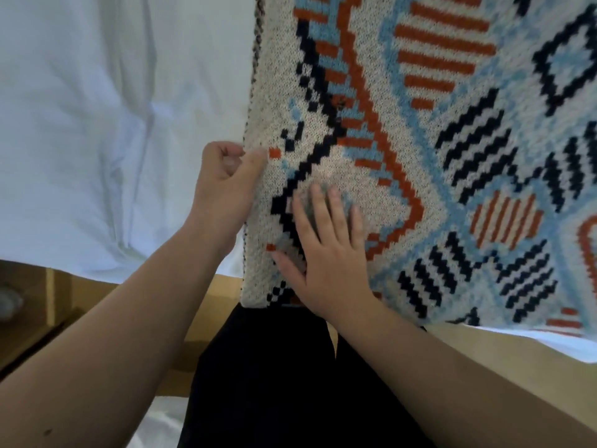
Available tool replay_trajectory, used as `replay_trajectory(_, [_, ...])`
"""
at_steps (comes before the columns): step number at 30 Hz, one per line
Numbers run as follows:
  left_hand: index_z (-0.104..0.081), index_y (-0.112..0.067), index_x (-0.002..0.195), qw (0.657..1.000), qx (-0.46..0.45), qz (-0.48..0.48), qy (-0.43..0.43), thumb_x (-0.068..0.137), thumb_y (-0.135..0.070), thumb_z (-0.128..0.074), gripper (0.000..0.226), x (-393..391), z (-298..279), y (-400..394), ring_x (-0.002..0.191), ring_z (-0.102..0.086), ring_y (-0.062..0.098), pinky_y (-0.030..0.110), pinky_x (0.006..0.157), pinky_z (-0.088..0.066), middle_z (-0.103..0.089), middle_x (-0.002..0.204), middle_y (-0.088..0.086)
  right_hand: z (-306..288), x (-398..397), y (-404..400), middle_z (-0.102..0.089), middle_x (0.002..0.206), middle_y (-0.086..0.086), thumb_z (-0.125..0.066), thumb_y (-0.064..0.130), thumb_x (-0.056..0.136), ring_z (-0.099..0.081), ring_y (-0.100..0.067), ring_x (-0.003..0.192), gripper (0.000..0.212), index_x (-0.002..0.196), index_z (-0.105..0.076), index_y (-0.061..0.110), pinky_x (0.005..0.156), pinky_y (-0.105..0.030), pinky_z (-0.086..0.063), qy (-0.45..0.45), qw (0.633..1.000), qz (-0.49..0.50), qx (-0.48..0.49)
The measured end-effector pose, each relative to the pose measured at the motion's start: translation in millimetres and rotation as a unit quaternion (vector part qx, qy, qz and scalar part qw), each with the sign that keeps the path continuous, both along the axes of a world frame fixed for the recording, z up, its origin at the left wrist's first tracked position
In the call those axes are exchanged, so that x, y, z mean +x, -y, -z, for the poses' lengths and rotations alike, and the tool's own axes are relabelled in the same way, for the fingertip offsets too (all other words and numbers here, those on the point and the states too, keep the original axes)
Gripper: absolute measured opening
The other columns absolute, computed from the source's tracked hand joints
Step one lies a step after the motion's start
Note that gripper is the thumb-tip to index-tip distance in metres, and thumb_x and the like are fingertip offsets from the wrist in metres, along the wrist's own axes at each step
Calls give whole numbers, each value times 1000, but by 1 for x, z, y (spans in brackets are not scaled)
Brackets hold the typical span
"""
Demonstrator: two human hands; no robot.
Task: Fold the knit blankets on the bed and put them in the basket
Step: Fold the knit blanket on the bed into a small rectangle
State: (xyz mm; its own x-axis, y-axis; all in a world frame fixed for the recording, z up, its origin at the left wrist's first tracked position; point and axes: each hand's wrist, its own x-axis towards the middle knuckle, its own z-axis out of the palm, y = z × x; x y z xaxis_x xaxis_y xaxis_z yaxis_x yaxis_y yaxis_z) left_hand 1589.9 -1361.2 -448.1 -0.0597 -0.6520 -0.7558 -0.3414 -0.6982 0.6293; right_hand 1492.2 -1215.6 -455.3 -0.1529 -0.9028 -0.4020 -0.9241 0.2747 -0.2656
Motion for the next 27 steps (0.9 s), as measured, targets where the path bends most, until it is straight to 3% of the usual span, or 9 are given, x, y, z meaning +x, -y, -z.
replay_trajectory(2, [-52,-32,104,999,45,28,0,86,-43,-71,28,10,-2,-23,87,-67,25,43,72,-58,-68,97,10,0,10,-20,-17,164,-10,-41,63,95,-9,-29,152,79,156,-25,16,121,-54,-10,10,1000,6,6])
replay_trajectory(4, [-62,-28,115,994,77,72,-21,89,-31,-74,29,20,-6,-50,97,-73,17,39,81,-59,-76,105,-1,1,12,-30,-18,164,-9,-42,67,91,-10,-28,152,83,156,-27,16,121,-53,-8,26,1000,3,1])
replay_trajectory(7, [-72,-21,113,990,104,100,-6,89,-23,-73,24,31,-8,-83,95,-74,13,34,86,-58,-78,102,-5,4,8,-36,-19,164,-9,-47,72,86,-10,-27,152,90,154,-31,15,122,-53,-6,56,998,0,-27])
replay_trajectory(14, [-73,-15,104,982,169,86,19,88,-22,-74,17,44,-5,-117,90,-75,20,34,78,-60,-78,98,4,6,11,-60,-13,165,-6,-40,73,87,-5,-25,153,89,156,-28,18,122,-50,0,84,996,1,-28])
replay_trajectory(19, [-71,-11,107,978,171,112,31,92,-22,-70,19,51,-21,-132,88,-76,23,30,67,-61,-78,99,7,-9,16,-82,5,167,-2,-34,78,86,15,-19,152,94,158,-10,22,120,-47,13,133,991,-18,29])
replay_trajectory(24, [-69,-6,111,978,180,101,24,92,-24,-69,26,60,-40,-131,91,-75,25,35,72,-62,-78,100,11,-29,40,-103,5,167,-2,-35,90,74,15,-20,151,116,158,-4,17,120,-54,8,161,985,-57,40])
replay_trajectory(27, [-67,-4,114,972,208,107,40,93,-23,-67,28,66,-42,-124,98,-73,32,45,86,-59,-76,104,14,-28,55,-103,-8,166,-7,-54,81,72,1,-26,153,118,158,-9,13,120,-58,2,133,989,-54,17])
